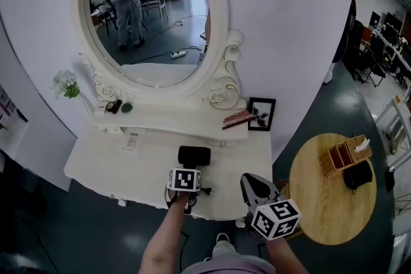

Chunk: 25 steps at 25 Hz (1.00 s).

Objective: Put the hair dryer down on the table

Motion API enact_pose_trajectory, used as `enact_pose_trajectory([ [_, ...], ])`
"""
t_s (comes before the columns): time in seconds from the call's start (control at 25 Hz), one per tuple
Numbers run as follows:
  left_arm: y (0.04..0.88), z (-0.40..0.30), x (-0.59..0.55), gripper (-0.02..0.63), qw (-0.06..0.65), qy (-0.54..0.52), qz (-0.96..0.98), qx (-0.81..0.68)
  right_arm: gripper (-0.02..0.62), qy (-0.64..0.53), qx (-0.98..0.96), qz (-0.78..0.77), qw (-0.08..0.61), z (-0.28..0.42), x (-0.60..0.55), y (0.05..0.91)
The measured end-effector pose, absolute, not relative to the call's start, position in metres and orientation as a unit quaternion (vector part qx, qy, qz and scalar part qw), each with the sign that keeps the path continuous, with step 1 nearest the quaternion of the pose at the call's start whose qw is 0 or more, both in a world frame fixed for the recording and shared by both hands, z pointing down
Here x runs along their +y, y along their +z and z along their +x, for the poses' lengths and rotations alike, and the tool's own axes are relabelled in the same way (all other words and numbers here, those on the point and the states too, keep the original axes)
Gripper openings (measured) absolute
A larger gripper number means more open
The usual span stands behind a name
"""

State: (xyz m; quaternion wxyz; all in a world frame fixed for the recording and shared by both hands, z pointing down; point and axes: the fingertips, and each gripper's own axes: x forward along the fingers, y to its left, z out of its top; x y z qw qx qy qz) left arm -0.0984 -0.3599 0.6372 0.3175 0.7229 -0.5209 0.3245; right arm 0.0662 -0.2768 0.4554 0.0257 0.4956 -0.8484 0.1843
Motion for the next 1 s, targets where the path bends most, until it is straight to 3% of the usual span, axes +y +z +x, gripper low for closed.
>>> enact_pose_trajectory([
  [1.0, 0.6467, -0.0952, -0.3595, 0.206, 0.34, 0.355, 0.712, -0.502, 0.003, 0.192, -0.854, 0.482, 0.028, 0.064, -0.2693, 0.4569],
])
